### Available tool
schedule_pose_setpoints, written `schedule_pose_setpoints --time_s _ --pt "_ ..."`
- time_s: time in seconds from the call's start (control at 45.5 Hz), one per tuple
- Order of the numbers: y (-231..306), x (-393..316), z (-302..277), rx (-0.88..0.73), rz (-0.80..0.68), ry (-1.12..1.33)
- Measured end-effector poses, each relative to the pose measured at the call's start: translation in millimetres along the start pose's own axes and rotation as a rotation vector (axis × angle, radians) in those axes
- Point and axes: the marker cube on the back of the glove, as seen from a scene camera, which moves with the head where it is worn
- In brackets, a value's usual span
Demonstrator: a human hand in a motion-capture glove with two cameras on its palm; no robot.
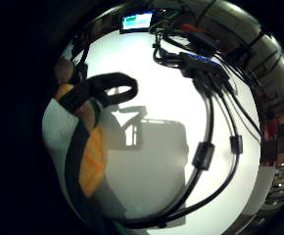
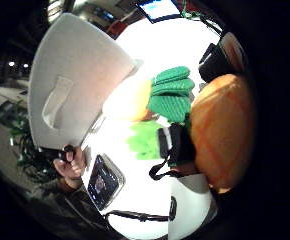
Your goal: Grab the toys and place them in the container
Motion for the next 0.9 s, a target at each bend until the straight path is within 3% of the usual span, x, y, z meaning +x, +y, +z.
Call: schedule_pose_setpoints --time_s 0.154,0.308,0.571,0.703,0.813,0.901 --pt "4.2 11.5 -29.2 0.095 0.013 0.0" --pt "-4.5 -0.5 -104.7 0.211 -0.054 -0.051" --pt "-40.8 -117.7 -278.1 0.502 -0.339 -0.179" --pt "-54.5 -190.6 -310.0 0.534 -0.626 -0.239" --pt "-85.4 -242.5 -316.6 0.498 -0.457 -0.317" --pt "-108.9 -265.0 -307.9 0.495 -0.409 -0.297"
